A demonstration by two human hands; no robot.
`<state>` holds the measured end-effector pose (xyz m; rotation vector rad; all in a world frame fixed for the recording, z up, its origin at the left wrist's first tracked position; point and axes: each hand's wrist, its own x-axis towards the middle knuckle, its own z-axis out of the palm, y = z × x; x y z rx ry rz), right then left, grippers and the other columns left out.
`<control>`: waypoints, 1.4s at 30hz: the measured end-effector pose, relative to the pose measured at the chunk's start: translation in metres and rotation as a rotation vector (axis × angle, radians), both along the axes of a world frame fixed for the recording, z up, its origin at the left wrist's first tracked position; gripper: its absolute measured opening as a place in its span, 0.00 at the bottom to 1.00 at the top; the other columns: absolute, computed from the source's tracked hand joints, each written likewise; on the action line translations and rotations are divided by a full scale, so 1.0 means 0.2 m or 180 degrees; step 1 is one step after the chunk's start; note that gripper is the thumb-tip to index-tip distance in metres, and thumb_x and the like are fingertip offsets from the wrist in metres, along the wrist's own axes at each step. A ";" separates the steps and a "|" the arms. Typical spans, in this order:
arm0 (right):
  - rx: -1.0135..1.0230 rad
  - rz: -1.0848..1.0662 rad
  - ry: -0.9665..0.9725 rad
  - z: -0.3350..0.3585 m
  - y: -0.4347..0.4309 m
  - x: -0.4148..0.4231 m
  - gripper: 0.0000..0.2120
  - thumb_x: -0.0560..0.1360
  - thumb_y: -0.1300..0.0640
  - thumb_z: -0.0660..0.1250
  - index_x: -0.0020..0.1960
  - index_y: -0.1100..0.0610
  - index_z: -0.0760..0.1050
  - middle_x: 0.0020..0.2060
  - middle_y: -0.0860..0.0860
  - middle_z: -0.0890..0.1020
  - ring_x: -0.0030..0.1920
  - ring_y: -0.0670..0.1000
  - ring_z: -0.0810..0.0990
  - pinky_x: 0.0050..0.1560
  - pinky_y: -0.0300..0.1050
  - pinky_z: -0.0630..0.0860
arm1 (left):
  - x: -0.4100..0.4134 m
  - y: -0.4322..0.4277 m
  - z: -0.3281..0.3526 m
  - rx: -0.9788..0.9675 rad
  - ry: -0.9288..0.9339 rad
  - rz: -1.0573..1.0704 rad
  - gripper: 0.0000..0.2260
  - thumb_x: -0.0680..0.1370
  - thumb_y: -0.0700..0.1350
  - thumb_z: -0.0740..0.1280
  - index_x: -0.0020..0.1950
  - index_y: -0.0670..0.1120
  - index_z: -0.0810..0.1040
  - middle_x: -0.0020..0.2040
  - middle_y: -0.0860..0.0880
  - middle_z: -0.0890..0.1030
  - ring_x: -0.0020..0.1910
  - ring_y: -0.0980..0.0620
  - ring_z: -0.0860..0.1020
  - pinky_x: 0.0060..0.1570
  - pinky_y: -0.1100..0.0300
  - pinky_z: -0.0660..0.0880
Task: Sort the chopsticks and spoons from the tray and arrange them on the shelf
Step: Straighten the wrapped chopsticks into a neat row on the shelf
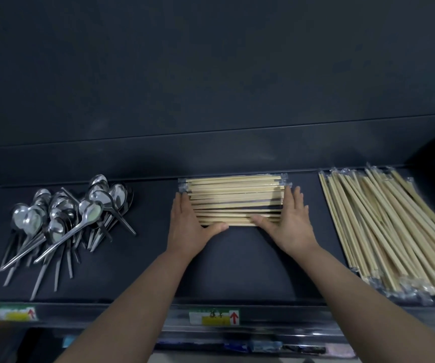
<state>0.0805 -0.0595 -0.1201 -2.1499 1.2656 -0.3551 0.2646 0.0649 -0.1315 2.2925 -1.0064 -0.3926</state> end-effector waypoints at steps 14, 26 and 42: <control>-0.0082 0.0035 -0.0076 -0.02 -0.13 0.12 0.49 0.70 0.31 0.61 0.78 0.56 0.47 0.78 0.53 0.47 0.77 0.52 0.47 0.76 0.50 0.53 | 0.02 -0.06 -0.01 0.0365 -0.0576 0.0070 0.62 0.60 0.76 0.66 0.79 0.42 0.41 0.80 0.44 0.42 0.78 0.46 0.40 0.77 0.51 0.41; -0.0147 -0.0005 -0.0034 -0.02 -0.22 0.18 0.44 0.74 0.35 0.61 0.78 0.60 0.49 0.76 0.55 0.58 0.76 0.54 0.56 0.76 0.50 0.50 | 0.10 -0.11 0.02 -0.0303 -0.0069 0.0276 0.43 0.75 0.65 0.63 0.79 0.42 0.50 0.79 0.45 0.55 0.77 0.47 0.52 0.76 0.49 0.53; 0.0257 0.0347 0.0042 0.04 -0.26 0.22 0.44 0.73 0.34 0.60 0.78 0.56 0.47 0.78 0.50 0.46 0.77 0.50 0.43 0.77 0.49 0.44 | 0.22 -0.15 0.01 0.0132 -0.0060 -0.0171 0.46 0.75 0.67 0.62 0.80 0.43 0.43 0.80 0.47 0.47 0.79 0.53 0.47 0.76 0.55 0.40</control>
